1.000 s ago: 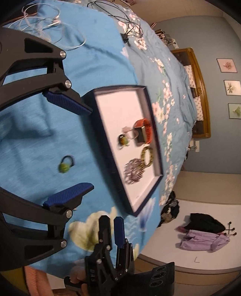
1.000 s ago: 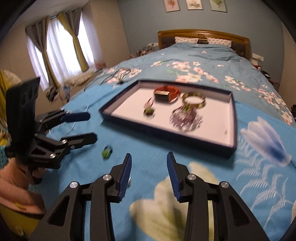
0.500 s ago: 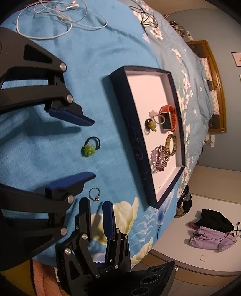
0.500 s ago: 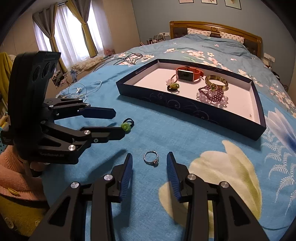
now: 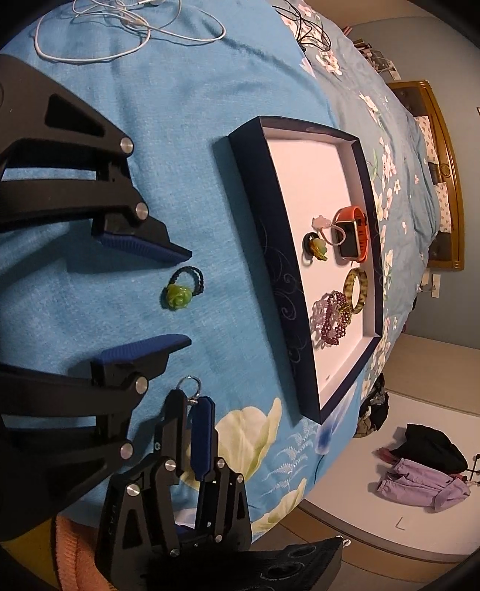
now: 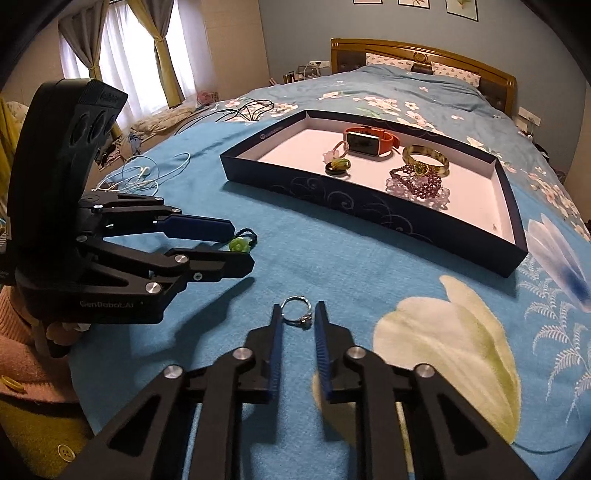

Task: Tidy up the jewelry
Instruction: 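Grasp the silver stone ring with the right tool while the left tool grasps the green-bead cord ring, then lift the silver ring and the green-bead cord ring with both tools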

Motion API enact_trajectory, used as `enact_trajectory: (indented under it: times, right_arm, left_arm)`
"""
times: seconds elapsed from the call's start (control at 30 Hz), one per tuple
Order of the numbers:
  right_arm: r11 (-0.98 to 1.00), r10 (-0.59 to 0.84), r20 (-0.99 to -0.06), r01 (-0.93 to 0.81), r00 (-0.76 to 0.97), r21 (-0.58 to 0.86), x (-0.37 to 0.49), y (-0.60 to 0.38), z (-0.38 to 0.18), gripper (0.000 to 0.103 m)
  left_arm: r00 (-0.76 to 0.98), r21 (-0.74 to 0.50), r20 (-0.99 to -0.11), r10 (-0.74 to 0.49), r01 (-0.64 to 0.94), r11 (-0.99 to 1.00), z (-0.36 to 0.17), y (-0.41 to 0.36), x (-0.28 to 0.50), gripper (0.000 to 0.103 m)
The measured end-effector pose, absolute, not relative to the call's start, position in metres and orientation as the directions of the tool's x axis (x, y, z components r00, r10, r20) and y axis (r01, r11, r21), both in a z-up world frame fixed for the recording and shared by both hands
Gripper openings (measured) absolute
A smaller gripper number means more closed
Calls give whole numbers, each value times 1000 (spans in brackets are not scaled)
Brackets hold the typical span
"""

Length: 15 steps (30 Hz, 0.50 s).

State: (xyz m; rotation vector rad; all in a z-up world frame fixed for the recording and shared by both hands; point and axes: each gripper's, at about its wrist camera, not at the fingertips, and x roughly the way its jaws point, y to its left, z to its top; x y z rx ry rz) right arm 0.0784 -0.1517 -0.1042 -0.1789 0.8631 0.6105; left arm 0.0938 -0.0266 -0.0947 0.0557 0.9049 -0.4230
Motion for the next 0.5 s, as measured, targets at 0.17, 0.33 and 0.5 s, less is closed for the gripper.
enact_trajectory:
  times: [0.17, 0.33, 0.5]
  right_arm:
    - [814, 431, -756, -574, 493, 89, 77, -151, -104, 6]
    - [817, 435, -753, -568, 494, 99, 78, -153, -104, 6]
    - [824, 447, -743, -553, 498, 125, 79, -159, -102, 6]
  left_arm:
    - [546, -139, -772, -325, 354, 925, -95, -22, 97, 24]
    - [548, -148, -771, -326, 343, 927, -96, -19, 98, 23]
    - [549, -151, -769, -326, 339, 929, -96, -17, 99, 21]
